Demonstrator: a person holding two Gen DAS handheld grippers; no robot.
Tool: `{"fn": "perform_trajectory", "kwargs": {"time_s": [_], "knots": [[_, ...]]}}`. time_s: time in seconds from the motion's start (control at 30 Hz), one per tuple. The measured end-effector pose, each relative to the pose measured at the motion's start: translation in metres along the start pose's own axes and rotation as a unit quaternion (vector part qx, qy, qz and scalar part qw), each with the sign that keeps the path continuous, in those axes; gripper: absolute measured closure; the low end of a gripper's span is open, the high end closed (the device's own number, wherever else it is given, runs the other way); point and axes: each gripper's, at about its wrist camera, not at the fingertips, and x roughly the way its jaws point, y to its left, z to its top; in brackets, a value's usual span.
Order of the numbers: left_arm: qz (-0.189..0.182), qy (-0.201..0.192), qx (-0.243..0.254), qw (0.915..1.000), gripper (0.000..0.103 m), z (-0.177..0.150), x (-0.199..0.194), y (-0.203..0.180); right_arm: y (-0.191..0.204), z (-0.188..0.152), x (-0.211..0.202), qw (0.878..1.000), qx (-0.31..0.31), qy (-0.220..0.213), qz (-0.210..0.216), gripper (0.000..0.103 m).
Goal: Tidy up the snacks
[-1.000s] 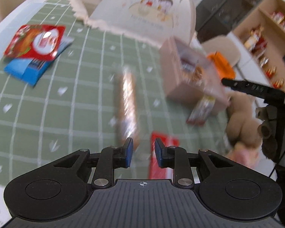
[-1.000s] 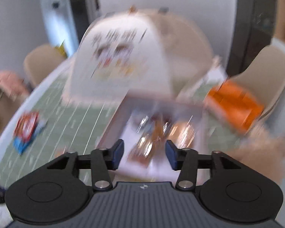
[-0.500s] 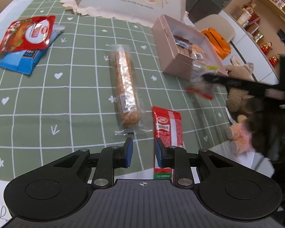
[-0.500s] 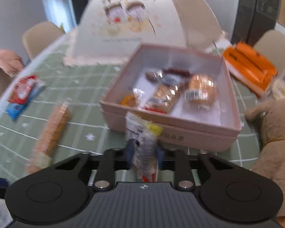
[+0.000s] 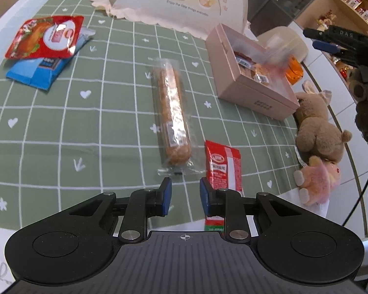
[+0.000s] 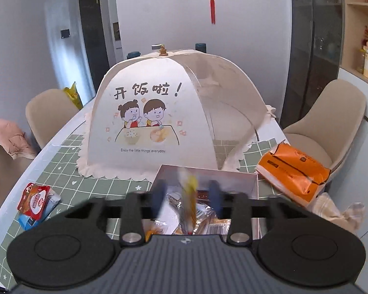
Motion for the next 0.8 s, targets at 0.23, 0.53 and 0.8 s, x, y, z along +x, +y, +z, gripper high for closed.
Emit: {"fn": "perform_trajectory", "kwargs": {"time_s": [0.23, 0.53, 0.8], "knots": [[0.073, -0.077, -0.016, 0.9942, 0.075, 0.059, -0.017, 0.057, 0.056, -0.078, -0.007, 0.995, -0.083, 0.061, -0.002, 0.057], [0.156, -0.150, -0.092, 0.9720, 0.075, 0.182, 0.014, 0.174, 0.126, -0.166, -0.008, 0.981, -0.007, 0.186, 0.052, 0.057], [0.116, -0.130, -0.102, 0.9794, 0.075, 0.156, 0.026, 0.181, 0.160, -0.169, -0.018, 0.978, -0.071, 0.193, 0.031, 0.057]]}}
